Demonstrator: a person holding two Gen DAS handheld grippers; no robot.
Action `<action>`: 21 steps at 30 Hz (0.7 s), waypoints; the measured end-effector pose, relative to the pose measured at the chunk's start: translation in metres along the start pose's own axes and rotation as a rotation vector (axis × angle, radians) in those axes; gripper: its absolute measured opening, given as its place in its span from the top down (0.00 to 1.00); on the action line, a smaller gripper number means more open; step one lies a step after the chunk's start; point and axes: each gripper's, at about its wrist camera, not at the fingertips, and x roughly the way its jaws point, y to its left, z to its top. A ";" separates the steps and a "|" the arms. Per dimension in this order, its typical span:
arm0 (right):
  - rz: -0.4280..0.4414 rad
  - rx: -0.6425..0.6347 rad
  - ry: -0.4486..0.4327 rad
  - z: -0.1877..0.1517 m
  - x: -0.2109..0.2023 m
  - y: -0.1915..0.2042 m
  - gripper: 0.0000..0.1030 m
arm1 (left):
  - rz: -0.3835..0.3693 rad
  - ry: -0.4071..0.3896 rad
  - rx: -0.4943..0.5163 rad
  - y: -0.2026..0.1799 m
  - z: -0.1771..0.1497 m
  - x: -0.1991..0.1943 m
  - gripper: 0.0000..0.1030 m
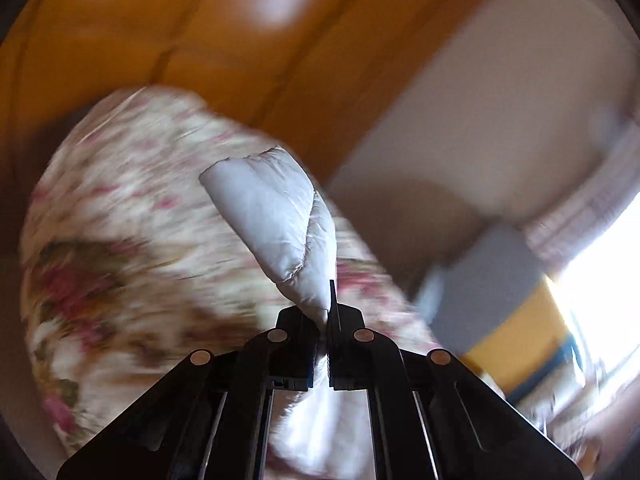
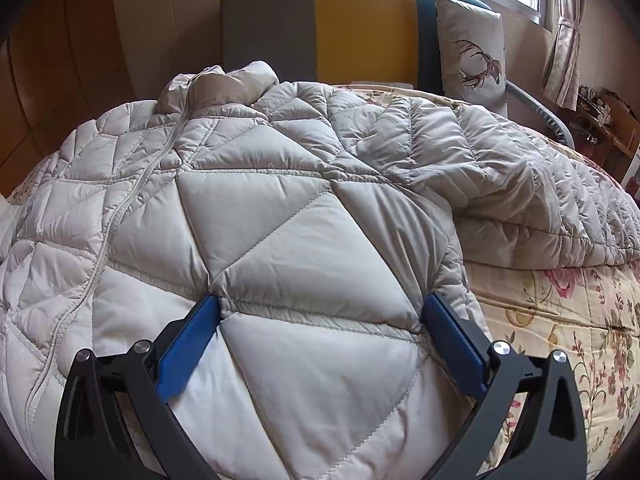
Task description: Fold large clothes
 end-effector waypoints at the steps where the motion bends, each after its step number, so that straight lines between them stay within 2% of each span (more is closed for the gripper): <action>1: 0.000 0.000 0.000 0.000 0.000 0.000 0.02 | -0.037 0.001 0.052 -0.023 -0.003 -0.003 0.97; 6: 0.004 0.002 -0.001 0.000 -0.001 0.000 0.02 | -0.169 0.070 0.281 -0.120 -0.038 -0.006 0.97; 10: 0.011 0.007 -0.003 0.000 -0.001 0.000 0.02 | -0.245 0.143 0.485 -0.190 -0.096 -0.001 0.97; 15: 0.020 0.013 -0.004 0.000 -0.001 -0.002 0.02 | -0.303 0.252 0.699 -0.248 -0.178 0.012 0.97; 18: 0.026 0.017 -0.003 0.000 0.000 -0.003 0.02 | -0.327 0.300 0.799 -0.267 -0.223 0.015 0.97; 21: 0.029 0.020 -0.002 0.000 0.000 -0.002 0.02 | -0.350 0.343 0.840 -0.275 -0.253 0.019 0.97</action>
